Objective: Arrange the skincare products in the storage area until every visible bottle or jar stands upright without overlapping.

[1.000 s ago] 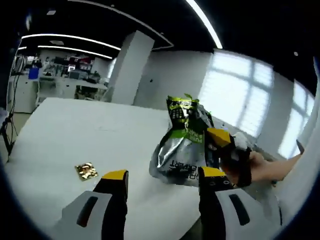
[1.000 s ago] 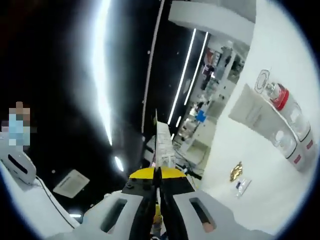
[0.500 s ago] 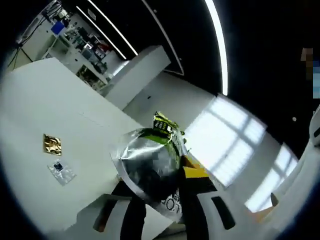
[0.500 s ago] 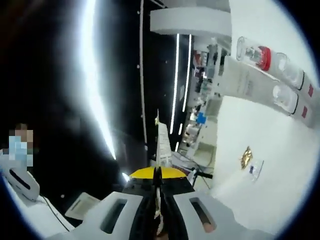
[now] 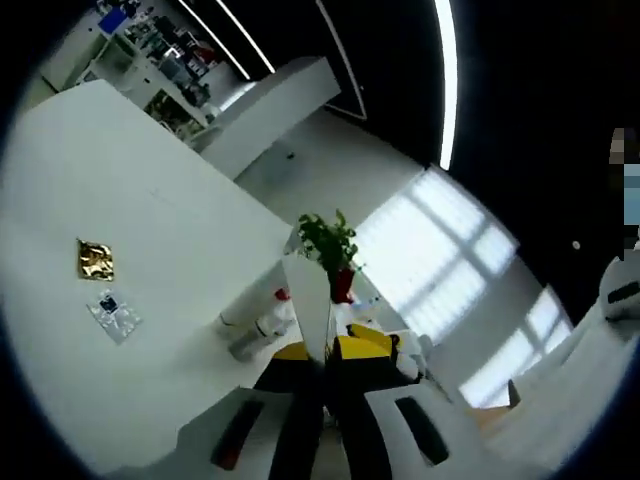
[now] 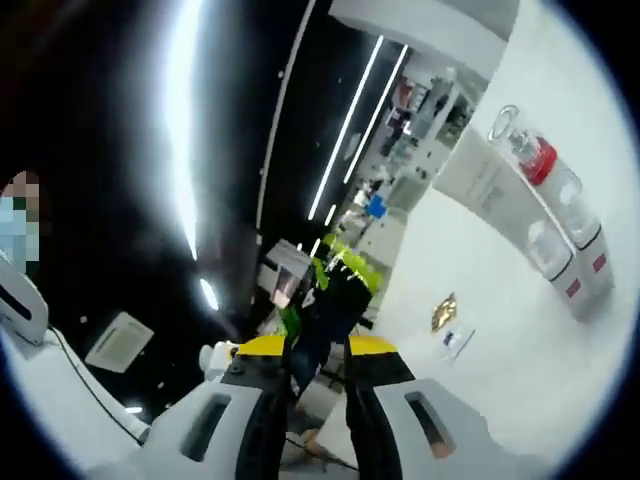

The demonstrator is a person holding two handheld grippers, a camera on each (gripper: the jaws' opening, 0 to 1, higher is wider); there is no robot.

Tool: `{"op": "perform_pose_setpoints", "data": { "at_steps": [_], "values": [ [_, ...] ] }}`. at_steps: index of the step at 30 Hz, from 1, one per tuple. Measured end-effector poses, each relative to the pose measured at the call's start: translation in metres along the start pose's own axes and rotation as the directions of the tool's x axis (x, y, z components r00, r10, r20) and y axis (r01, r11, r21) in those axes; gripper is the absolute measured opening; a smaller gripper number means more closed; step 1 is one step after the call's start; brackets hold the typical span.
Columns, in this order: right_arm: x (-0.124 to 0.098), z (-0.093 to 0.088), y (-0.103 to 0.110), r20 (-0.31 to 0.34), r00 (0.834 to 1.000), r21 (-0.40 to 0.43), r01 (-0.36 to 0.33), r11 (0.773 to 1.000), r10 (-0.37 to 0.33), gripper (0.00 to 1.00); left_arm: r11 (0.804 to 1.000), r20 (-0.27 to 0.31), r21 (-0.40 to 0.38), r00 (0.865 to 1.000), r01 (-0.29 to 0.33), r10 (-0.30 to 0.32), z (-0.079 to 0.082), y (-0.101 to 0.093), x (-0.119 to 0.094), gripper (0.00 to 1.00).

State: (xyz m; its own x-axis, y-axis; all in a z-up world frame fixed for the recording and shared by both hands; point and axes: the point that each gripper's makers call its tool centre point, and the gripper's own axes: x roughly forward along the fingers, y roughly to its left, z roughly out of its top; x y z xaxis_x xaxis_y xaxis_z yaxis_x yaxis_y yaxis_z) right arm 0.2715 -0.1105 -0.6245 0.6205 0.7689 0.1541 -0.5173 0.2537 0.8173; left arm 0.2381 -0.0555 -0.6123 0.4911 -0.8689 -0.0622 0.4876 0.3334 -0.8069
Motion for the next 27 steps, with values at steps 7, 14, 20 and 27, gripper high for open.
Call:
{"op": "perform_pose_setpoints", "data": {
  "at_steps": [7, 14, 20, 27],
  "values": [
    [-0.007, 0.006, -0.004, -0.088, 0.993, 0.059, -0.079, 0.995, 0.084, 0.26, 0.994, -0.181, -0.105, 0.982, 0.038, -0.057, -0.018, -0.006, -0.006, 0.0],
    [-0.005, -0.015, 0.004, -0.21, 0.967, 0.098, -0.129, 0.987, 0.147, 0.22, 0.989, -0.273, -0.135, 0.957, 0.061, -0.096, -0.037, -0.013, -0.001, 0.0],
    [-0.003, -0.023, 0.01, -0.195, 0.963, 0.174, -0.152, 0.973, 0.186, 0.05, 0.984, -0.327, -0.17, 0.939, 0.049, -0.104, -0.048, -0.008, 0.0, 0.0],
    [-0.001, -0.01, -0.009, 0.0, 0.997, 0.24, -0.073, 0.968, 0.075, 0.01, 1.0, -0.2, -0.011, 0.98, -0.017, 0.015, -0.034, 0.018, 0.01, 0.16]
  ]
}}
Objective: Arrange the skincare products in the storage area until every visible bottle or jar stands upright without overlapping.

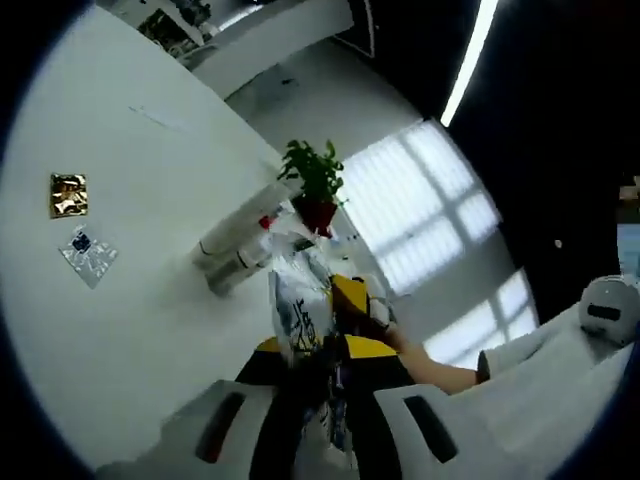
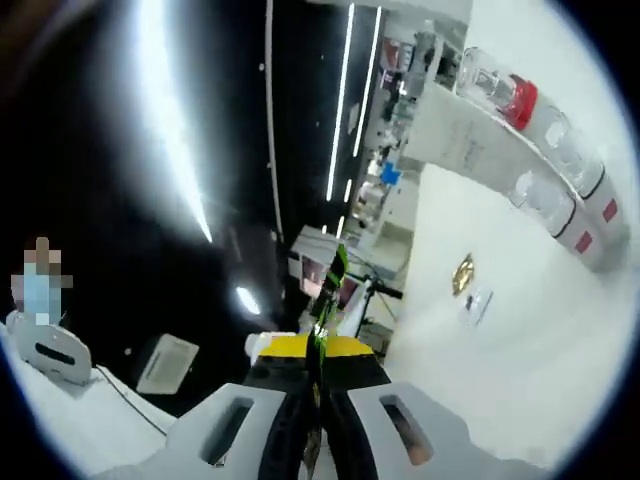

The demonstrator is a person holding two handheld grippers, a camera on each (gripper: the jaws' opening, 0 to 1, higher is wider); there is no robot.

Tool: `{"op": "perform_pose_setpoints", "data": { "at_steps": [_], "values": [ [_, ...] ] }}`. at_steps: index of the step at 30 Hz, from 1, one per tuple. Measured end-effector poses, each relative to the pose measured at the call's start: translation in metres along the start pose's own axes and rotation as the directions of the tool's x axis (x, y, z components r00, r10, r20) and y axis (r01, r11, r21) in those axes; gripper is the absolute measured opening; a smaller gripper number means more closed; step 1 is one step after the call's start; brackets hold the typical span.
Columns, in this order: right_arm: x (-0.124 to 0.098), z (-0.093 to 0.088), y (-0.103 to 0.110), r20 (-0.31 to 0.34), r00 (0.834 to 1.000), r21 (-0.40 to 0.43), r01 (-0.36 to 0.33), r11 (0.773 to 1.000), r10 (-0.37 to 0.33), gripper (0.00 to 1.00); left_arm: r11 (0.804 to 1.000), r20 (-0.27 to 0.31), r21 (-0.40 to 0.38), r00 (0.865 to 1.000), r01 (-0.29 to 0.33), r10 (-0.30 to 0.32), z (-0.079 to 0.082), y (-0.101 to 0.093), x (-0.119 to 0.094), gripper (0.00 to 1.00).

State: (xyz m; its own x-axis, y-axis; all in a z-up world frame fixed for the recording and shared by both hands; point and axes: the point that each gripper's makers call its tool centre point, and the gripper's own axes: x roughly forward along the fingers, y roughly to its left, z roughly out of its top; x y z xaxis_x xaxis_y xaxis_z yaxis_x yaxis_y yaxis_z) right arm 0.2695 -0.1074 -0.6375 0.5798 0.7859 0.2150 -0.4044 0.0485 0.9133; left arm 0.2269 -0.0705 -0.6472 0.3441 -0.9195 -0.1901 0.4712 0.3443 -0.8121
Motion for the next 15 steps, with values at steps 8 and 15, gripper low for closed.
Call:
{"op": "perform_pose_setpoints", "data": {
  "at_steps": [8, 15],
  "values": [
    [-0.002, 0.023, -0.006, 0.226, 0.973, 0.109, 0.026, 0.994, -0.05, 0.01, 0.995, 0.213, -0.09, 0.977, 0.037, -0.017, 0.019, -0.002, 0.009, 0.29],
    [0.003, 0.029, -0.002, 0.368, 0.927, 0.17, 0.014, 0.985, -0.077, 0.01, 0.984, 0.4, -0.169, 0.917, 0.061, 0.012, 0.027, -0.01, 0.014, 0.22]
  ]
}}
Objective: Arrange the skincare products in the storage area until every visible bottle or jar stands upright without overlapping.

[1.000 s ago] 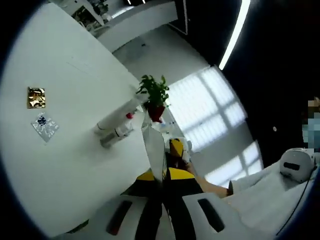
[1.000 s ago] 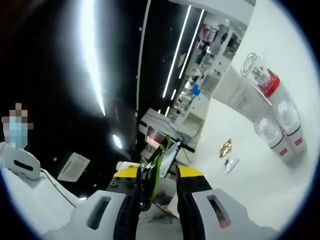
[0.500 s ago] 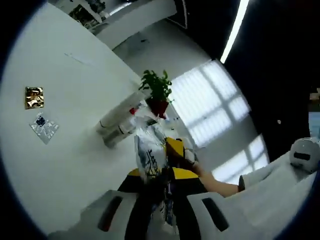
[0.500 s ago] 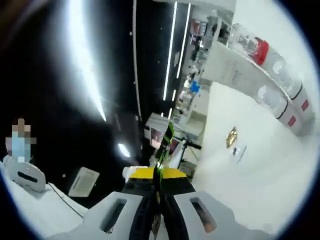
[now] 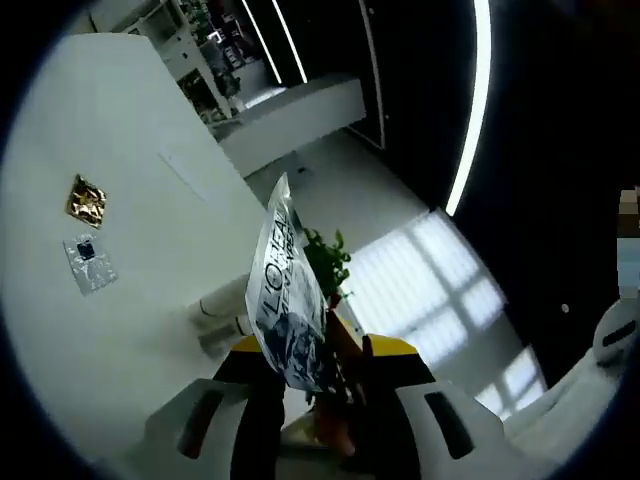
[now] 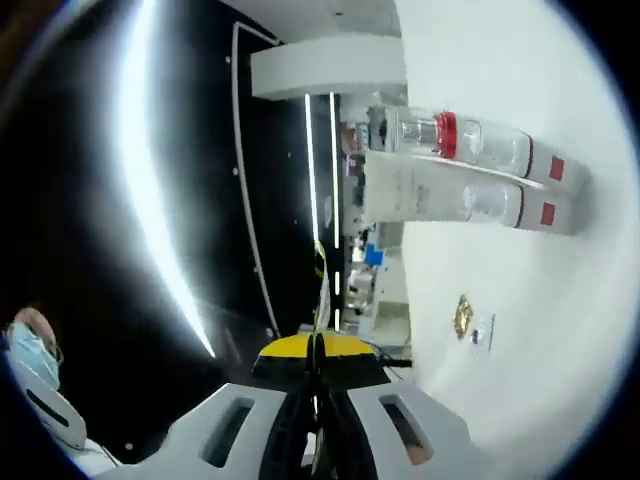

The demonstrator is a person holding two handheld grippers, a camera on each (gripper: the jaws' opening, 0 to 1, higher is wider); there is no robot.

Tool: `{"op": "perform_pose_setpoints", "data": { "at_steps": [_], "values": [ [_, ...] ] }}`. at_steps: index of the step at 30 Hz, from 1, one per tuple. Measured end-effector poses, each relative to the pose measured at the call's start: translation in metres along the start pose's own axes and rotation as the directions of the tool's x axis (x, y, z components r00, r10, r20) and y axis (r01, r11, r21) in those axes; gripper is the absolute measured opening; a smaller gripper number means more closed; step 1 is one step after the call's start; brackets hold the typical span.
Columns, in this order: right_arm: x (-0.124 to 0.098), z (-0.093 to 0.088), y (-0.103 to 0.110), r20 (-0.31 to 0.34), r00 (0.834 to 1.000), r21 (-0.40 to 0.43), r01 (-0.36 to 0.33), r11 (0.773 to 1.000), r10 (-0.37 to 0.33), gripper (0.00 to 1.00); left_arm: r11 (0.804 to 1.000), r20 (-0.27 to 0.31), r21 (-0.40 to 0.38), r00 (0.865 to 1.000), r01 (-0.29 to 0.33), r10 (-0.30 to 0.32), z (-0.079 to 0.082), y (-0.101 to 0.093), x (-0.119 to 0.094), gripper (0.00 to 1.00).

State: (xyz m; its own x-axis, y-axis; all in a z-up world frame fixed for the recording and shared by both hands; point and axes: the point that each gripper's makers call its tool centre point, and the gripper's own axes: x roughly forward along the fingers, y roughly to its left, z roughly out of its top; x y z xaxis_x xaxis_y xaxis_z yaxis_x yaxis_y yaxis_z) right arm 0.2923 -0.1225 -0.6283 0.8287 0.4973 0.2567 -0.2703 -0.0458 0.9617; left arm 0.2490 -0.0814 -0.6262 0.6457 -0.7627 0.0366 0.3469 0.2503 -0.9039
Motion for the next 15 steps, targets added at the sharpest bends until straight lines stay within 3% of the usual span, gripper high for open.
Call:
{"op": "perform_pose_setpoints", "data": {
  "at_steps": [5, 8, 13, 15],
  "values": [
    [0.003, -0.009, 0.002, 0.018, 1.0, 0.015, 0.002, 1.0, -0.002, 0.01, 0.999, 0.024, -0.024, 0.999, -0.026, 0.026, -0.009, 0.004, 0.005, 0.14],
    [0.003, -0.017, 0.0, -0.003, 1.0, 0.017, 0.008, 1.0, -0.008, 0.01, 0.999, 0.048, -0.017, 0.998, -0.045, 0.046, -0.005, 0.008, 0.003, 0.0],
    [-0.001, -0.02, -0.008, -0.051, 0.998, 0.003, 0.041, 0.999, -0.041, 0.02, 0.992, 0.019, -0.111, 0.998, -0.056, 0.058, -0.006, 0.011, 0.0, 0.0],
    [-0.002, -0.021, -0.009, -0.085, 0.995, -0.016, 0.04, 0.999, -0.041, 0.03, 0.993, -0.009, -0.104, 0.998, -0.062, 0.062, -0.007, 0.011, -0.001, 0.0]
  ]
}}
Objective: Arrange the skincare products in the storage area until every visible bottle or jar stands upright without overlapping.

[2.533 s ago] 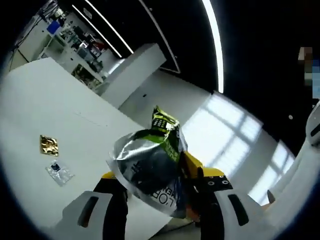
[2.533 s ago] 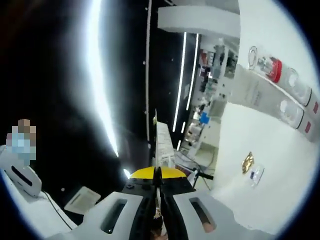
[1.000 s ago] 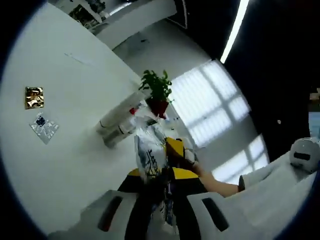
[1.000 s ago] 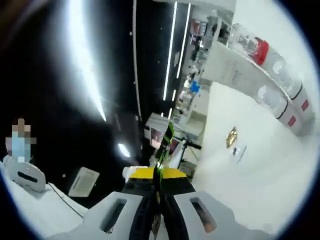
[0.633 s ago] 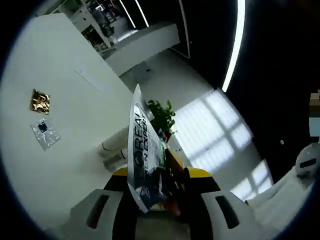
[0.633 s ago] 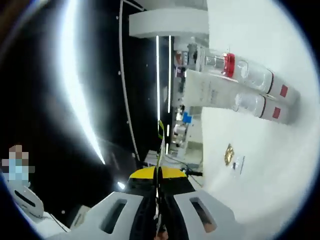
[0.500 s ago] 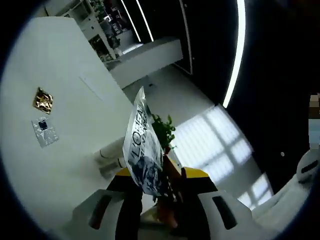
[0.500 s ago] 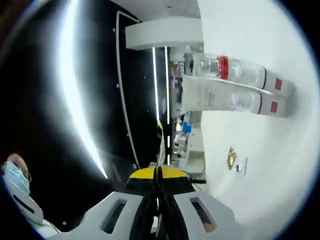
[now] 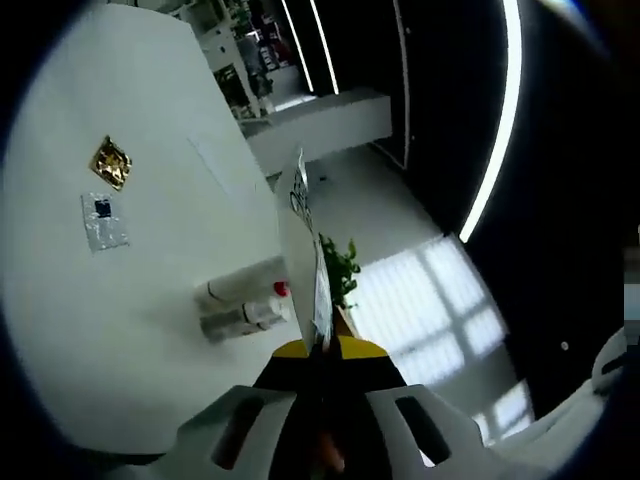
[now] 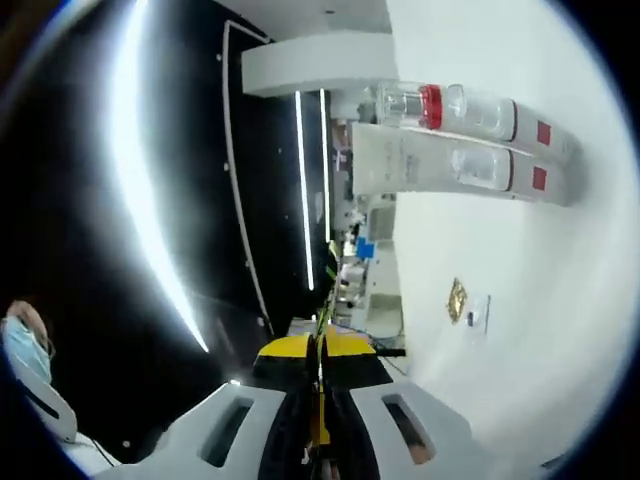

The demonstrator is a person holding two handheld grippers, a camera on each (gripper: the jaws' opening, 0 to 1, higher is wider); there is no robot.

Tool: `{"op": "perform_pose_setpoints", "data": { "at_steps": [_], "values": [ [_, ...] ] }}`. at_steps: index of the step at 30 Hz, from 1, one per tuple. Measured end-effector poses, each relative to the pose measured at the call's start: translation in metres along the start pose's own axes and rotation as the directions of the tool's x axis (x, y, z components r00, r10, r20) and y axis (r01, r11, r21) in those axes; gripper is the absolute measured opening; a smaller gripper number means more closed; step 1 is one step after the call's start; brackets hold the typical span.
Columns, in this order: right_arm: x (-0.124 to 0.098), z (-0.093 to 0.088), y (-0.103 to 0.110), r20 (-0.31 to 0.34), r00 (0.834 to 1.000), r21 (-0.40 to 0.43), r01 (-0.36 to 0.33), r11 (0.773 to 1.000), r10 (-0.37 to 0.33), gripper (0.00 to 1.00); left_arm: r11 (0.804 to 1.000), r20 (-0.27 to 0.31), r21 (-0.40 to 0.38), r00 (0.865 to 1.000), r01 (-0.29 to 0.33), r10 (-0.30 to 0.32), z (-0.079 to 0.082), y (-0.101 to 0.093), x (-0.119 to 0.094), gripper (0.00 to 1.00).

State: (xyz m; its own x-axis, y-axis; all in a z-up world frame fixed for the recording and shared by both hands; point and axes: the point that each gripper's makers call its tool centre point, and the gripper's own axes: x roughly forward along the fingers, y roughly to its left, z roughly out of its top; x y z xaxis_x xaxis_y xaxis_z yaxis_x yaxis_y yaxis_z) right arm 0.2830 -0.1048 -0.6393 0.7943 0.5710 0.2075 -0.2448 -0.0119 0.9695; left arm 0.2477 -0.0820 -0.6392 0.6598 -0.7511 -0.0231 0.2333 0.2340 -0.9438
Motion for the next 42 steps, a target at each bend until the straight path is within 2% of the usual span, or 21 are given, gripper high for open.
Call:
{"op": "perform_pose_setpoints", "data": {
  "at_steps": [5, 7, 9, 14, 17, 19, 21, 22, 23, 24, 26, 28, 32, 33, 34, 35, 37, 39, 40, 41, 42],
  "values": [
    [-0.002, -0.004, -0.003, -0.107, 0.994, -0.011, 0.001, 1.0, -0.002, 0.08, 1.0, -0.134, -0.026, 0.991, -0.002, -0.002, -0.005, -0.002, -0.004, 0.0],
    [-0.004, -0.005, -0.005, -0.149, 0.989, -0.074, 0.002, 0.997, -0.013, 0.09, 1.0, -0.198, -0.018, 0.98, -0.006, 0.002, -0.008, -0.002, -0.006, 0.0],
    [-0.004, -0.006, -0.004, -0.171, 0.985, -0.059, 0.005, 0.998, -0.015, 0.11, 1.0, -0.242, -0.011, 0.97, 0.0, -0.002, -0.009, -0.003, -0.008, 0.0],
    [-0.007, 0.009, -0.004, -0.147, 0.989, -0.072, -0.003, 0.997, -0.008, 0.09, 0.999, -0.36, -0.006, 0.932, 0.042, -0.041, -0.015, -0.013, -0.017, 0.0],
    [-0.01, 0.012, 0.002, -0.235, 0.972, -0.139, -0.055, 0.989, 0.021, 0.07, 0.997, -0.448, -0.02, 0.891, 0.071, -0.073, -0.023, -0.021, -0.025, 0.0],
    [-0.011, 0.007, 0.008, -0.331, 0.943, -0.198, -0.094, 0.976, 0.024, 0.1, 0.997, -0.492, -0.016, 0.867, 0.082, -0.079, -0.027, -0.023, -0.028, 0.0],
    [-0.014, -0.003, 0.013, -0.436, 0.9, -0.254, -0.14, 0.957, 0.016, 0.15, 0.995, -0.557, -0.003, 0.826, 0.099, -0.084, -0.034, -0.027, -0.032, 0.0],
    [-0.015, -0.011, 0.014, -0.498, 0.867, -0.273, -0.16, 0.949, 0.003, 0.18, 0.994, -0.572, 0.007, 0.816, 0.109, -0.085, -0.035, -0.028, -0.033, 0.0],
    [-0.016, -0.014, 0.014, -0.518, 0.855, -0.28, -0.167, 0.945, -0.002, 0.21, 0.993, -0.575, 0.011, 0.813, 0.118, -0.09, -0.035, -0.031, -0.031, 0.0],
    [-0.019, -0.023, 0.013, -0.575, 0.818, -0.297, -0.185, 0.937, -0.02, 0.23, 0.992, -0.586, 0.008, 0.805, 0.123, -0.095, -0.036, -0.033, -0.031, 0.0],
    [-0.024, -0.034, 0.008, -0.636, 0.77, -0.326, -0.205, 0.923, -0.053, 0.27, 0.99, -0.612, 0.022, 0.785, 0.14, -0.097, -0.038, -0.035, -0.03, 0.0],
    [-0.024, -0.041, 0.008, -0.662, 0.748, -0.295, -0.203, 0.934, -0.047, 0.23, 0.99, -0.647, 0.055, 0.76, 0.13, -0.064, -0.042, -0.03, -0.032, 0.0],
    [-0.023, -0.033, 0.005, -0.621, 0.783, -0.226, -0.158, 0.961, -0.017, 0.15, 0.988, -0.681, 0.069, 0.731, 0.134, -0.052, -0.043, -0.026, -0.037, 0.0],
    [-0.023, -0.026, 0.007, -0.585, 0.811, -0.2, -0.151, 0.968, 0.006, 0.05, 0.989, -0.686, 0.064, 0.726, 0.134, -0.054, -0.042, -0.025, -0.038, 0.0],
    [-0.022, -0.019, 0.01, -0.553, 0.832, -0.176, -0.161, 0.971, 0.037, 0.03, 0.989, -0.693, 0.059, 0.719, 0.135, -0.057, -0.044, -0.026, -0.04, 0.0],
    [-0.026, -0.023, 0.014, -0.57, 0.819, -0.116, -0.157, 0.981, 0.064, 0.02, 0.989, -0.688, 0.077, 0.725, 0.126, -0.038, -0.044, -0.022, -0.04, 0.0],
    [-0.028, -0.022, 0.008, -0.564, 0.825, -0.179, -0.161, 0.971, 0.033, 0.01, 0.991, -0.689, 0.075, 0.725, 0.113, -0.031, -0.047, -0.017, -0.04, 0.0],
    [-0.028, -0.019, 0.006, -0.544, 0.839, -0.149, -0.133, 0.98, 0.032, 0.01, 0.993, -0.673, 0.069, 0.739, 0.093, -0.023, -0.046, -0.011, -0.038, 0.0],
    [-0.027, -0.016, 0.011, -0.513, 0.856, -0.108, -0.14, 0.984, 0.065, 0.01, 0.993, -0.658, 0.067, 0.753, 0.094, -0.027, -0.044, -0.009, -0.037, 0.0],
    [-0.026, -0.012, 0.013, -0.486, 0.87, -0.106, -0.147, 0.983, 0.078, 0.01, 0.992, -0.603, 0.066, 0.796, 0.109, -0.048, -0.036, -0.01, -0.03, 0.0],
    [-0.025, -0.007, 0.014, -0.453, 0.888, -0.089, -0.138, 0.986, 0.083, 0.01, 0.991, -0.576, 0.057, 0.815, 0.117, -0.064, -0.032, -0.011, -0.028, 0.0]
  ]
}}
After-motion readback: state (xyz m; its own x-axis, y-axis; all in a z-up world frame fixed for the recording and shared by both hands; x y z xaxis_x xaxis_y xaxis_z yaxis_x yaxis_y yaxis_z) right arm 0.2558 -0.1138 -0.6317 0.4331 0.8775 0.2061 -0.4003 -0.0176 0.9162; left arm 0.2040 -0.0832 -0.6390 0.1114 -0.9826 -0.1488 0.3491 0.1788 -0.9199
